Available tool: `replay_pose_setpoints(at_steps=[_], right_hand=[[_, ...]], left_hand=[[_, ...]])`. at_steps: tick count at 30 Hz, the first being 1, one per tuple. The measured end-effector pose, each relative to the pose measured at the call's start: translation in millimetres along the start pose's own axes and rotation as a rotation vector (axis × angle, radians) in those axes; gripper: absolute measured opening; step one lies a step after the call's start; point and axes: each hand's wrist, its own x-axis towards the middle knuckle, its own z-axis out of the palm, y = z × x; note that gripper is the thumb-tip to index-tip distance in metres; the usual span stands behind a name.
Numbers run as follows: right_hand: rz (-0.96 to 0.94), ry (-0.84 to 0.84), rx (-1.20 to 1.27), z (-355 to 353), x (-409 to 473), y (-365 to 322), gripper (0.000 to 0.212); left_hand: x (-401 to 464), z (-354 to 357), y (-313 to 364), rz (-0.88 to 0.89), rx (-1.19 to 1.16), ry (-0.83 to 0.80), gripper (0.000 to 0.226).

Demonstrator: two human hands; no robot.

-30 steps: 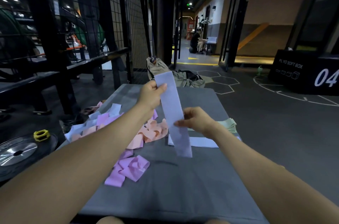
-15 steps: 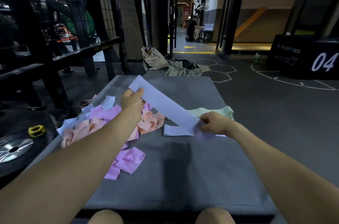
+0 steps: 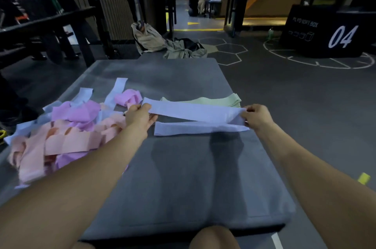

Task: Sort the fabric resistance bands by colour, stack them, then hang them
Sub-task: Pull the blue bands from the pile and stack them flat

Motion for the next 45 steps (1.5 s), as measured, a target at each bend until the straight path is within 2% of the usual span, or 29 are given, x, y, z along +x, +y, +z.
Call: replay_pose_setpoints(at_steps=[1,3,6,13,19,25,28,32,35,38,39,41,43,45], right_hand=[[-0.018,0.031,-0.039,-1,4,2,0.015],[-0.041,0.104,-0.115,-1,11,7,0.018],[-0.053,0.165,-0.168,4,19,13,0.020],[-0.094,0.177,-0.249,10,23,28,0.017],[-0.109,0.183,-0.309,15,26,36,0.015],[-0.130,0.182,-0.370,18,26,39,0.014],[-0.148,0.187,-0.398,19,25,38,0.017],[-0.159,0.181,-0.434,19,28,40,0.018],[-0.167,0.182,-0.493,17,27,40,0.022],[-0.283,0.208,-0.621,17,25,34,0.032],[-0.363,0.178,-0.628,19,24,31,0.035],[-0.496,-0.022,-0.562,28,21,23,0.045],[-0.543,-0.297,-0.550,42,15,16,0.059],[-0.598,-0.467,-0.674,55,14,13,0.070]], left_hand=[[2,2,-5,0.007,0.065,0.005,0.005],[8,5,-16,0.041,0.207,0.026,0.018],[16,4,-29,0.082,0.401,0.042,0.023],[23,-3,-44,0.107,0.780,0.007,0.005],[25,-4,-47,0.131,1.004,0.023,0.013],[27,-6,-53,0.185,1.109,0.020,0.013],[26,-5,-53,0.218,1.145,0.023,0.026],[29,-6,-56,0.230,1.161,0.016,0.018],[28,-8,-54,0.233,1.182,0.035,0.047],[31,-10,-46,0.462,1.280,-0.024,0.055],[33,-11,-43,0.550,1.287,-0.102,0.056],[38,-12,-40,0.608,1.296,-0.284,0.063],[39,-13,-40,0.565,1.337,-0.428,0.074],[39,-14,-43,0.506,1.392,-0.511,0.081]])
